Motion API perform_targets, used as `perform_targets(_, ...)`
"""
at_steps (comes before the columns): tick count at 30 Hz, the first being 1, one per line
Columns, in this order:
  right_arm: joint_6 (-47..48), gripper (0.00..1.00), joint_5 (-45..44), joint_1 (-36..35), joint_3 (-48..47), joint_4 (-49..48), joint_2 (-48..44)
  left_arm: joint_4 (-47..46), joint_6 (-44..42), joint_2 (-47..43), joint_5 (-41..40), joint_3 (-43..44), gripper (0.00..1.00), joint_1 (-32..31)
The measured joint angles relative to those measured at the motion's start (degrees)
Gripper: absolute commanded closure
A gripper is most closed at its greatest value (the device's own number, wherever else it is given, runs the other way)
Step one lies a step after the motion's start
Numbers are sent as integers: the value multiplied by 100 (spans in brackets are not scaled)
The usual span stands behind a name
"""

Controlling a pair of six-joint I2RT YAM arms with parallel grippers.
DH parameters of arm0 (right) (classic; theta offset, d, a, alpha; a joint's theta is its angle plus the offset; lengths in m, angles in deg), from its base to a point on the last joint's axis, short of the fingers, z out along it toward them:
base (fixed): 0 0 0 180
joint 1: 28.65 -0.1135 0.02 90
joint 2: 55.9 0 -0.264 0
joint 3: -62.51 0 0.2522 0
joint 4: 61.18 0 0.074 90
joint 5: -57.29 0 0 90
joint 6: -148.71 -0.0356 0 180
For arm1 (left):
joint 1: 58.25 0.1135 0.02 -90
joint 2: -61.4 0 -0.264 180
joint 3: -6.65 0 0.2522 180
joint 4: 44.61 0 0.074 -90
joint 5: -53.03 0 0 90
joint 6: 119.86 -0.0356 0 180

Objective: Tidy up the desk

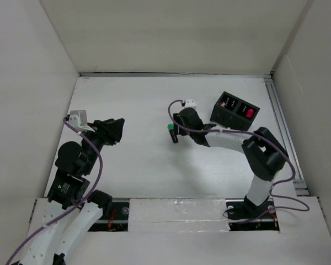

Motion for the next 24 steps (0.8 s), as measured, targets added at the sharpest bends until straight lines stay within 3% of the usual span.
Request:
perform_targets(2, 68, 25, 203, -190, -4, 181, 313, 2, 0, 0, -13, 0, 56, 0)
perform_targets(5, 179, 27, 452, -225, -68, 391, 575, 0, -2, 0, -15, 0, 56, 0)
perform_targets(15, 533, 40, 492, -216, -1303, 767, 1613, 2, 0, 0, -35, 0, 56, 0)
perform_targets(19, 601, 58, 452, -216, -1565, 927, 1775, 2, 0, 0, -39, 0, 56, 0)
perform_targets(21, 623, 61, 442, -216, -1672, 979, 1843, 0, 0, 0, -39, 0, 56, 0)
perform_targets(24, 645, 85, 415, -216, -1751, 1027, 1886, 2, -2, 0, -39, 0, 56, 0)
